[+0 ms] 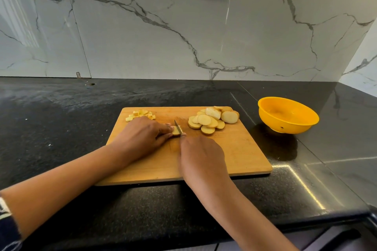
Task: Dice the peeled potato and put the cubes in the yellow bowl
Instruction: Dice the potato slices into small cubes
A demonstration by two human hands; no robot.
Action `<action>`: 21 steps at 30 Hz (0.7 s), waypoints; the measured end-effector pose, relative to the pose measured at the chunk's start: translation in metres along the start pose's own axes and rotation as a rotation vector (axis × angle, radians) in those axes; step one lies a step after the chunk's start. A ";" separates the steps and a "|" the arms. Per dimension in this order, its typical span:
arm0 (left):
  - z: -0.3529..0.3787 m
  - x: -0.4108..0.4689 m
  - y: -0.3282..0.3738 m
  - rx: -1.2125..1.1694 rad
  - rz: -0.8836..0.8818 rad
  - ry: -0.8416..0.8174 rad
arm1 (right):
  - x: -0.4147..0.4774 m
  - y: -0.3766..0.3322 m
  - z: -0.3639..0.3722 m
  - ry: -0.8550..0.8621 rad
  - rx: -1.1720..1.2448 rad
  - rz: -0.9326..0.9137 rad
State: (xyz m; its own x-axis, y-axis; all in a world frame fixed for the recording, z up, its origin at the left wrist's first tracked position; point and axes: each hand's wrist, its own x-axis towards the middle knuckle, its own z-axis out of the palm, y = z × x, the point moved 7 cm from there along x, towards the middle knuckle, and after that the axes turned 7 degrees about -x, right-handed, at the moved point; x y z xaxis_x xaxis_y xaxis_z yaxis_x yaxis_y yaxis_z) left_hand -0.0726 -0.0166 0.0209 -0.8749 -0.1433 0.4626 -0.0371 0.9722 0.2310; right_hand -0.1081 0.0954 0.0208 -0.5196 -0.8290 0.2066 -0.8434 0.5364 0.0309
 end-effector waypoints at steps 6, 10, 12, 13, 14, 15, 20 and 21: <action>0.000 -0.001 -0.003 -0.033 -0.029 0.015 | -0.026 0.008 0.003 0.018 0.019 -0.004; -0.003 -0.002 -0.010 -0.108 -0.134 0.046 | -0.033 0.011 0.001 0.061 0.063 -0.003; -0.006 -0.003 -0.014 -0.142 -0.194 0.068 | -0.029 0.014 -0.002 0.107 0.098 0.021; -0.006 -0.004 -0.016 -0.154 -0.213 0.071 | -0.027 0.016 -0.003 0.133 0.116 0.034; -0.006 -0.004 -0.018 -0.163 -0.222 0.070 | -0.025 0.018 -0.004 0.151 0.134 0.046; -0.007 -0.005 -0.018 -0.170 -0.224 0.067 | -0.023 0.018 -0.005 0.157 0.151 0.052; -0.008 -0.003 -0.015 -0.161 -0.192 0.087 | -0.018 0.012 -0.001 0.132 0.166 0.026; -0.008 -0.004 -0.014 -0.157 -0.182 0.088 | -0.017 0.011 -0.001 0.131 0.159 0.024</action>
State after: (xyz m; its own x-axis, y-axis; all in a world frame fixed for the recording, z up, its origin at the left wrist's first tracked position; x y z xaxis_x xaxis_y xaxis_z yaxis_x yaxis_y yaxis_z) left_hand -0.0651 -0.0311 0.0230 -0.8152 -0.3354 0.4722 -0.1089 0.8895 0.4438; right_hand -0.1087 0.1156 0.0182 -0.5263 -0.7830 0.3316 -0.8474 0.5152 -0.1284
